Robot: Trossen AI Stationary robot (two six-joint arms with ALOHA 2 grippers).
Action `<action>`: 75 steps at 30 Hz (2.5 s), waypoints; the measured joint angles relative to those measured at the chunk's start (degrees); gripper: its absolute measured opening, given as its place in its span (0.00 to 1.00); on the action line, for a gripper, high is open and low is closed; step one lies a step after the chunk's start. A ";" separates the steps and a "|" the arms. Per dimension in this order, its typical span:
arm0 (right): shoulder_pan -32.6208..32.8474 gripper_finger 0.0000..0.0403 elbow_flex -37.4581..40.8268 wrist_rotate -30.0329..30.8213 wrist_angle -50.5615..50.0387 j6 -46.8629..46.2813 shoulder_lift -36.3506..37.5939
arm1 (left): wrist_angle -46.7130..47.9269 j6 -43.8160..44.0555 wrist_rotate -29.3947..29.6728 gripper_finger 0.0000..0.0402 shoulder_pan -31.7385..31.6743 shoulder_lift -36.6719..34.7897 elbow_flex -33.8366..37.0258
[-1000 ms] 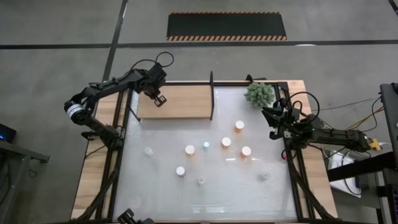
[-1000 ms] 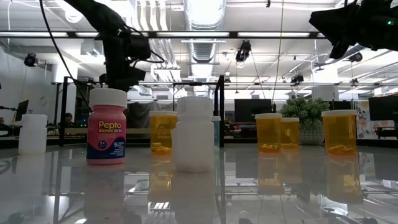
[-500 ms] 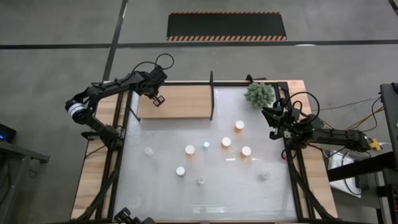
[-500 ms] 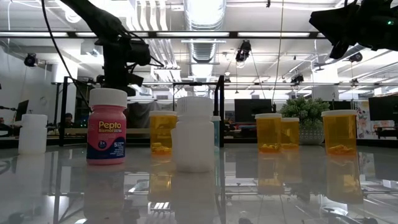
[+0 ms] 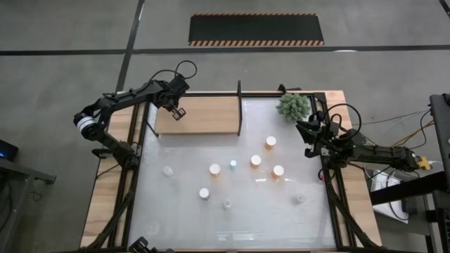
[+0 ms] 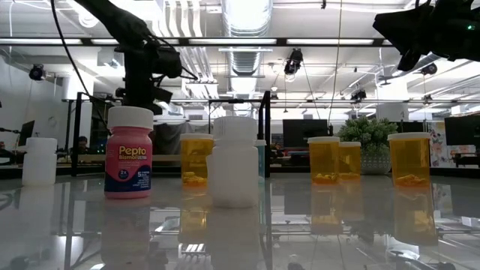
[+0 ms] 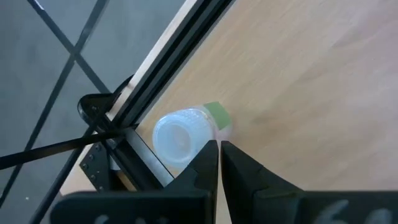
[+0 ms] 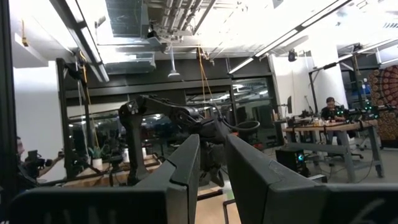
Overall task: Pick and place medicine bottles onto shelf by color
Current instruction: Put the left transparent pill bottle on the shelf, then put the left white pill bottle on the shelf
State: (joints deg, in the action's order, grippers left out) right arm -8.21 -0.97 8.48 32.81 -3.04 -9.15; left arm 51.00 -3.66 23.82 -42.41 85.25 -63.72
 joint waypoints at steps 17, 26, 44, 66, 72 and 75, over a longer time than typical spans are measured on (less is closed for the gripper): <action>0.04 0.17 0.00 -1.46 -2.16 -0.41 0.00 | 7.90 21.05 -22.18 0.00 25.45 -12.03 -9.37; 0.04 0.17 0.00 -1.54 -2.97 -0.15 0.00 | 10.97 46.28 -23.30 0.00 46.95 -13.51 -7.40; 0.04 0.17 0.00 -2.99 -2.99 0.65 0.00 | 15.66 71.04 -22.14 0.17 58.27 -12.81 6.54; 0.07 0.17 0.00 -2.97 -2.97 0.06 0.00 | 12.86 73.82 -19.61 0.60 58.25 -11.59 15.07; 0.07 0.17 0.00 -2.97 -2.99 0.04 0.00 | 12.16 73.81 -19.74 0.55 58.25 -9.73 16.87; 0.07 0.17 0.00 -2.97 -2.99 0.04 0.00 | 11.96 73.81 -19.83 0.52 58.25 -9.23 17.13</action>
State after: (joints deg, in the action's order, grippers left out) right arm -8.14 -0.97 5.52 29.82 -3.01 -9.15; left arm 62.96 70.15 3.99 15.84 76.02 -46.59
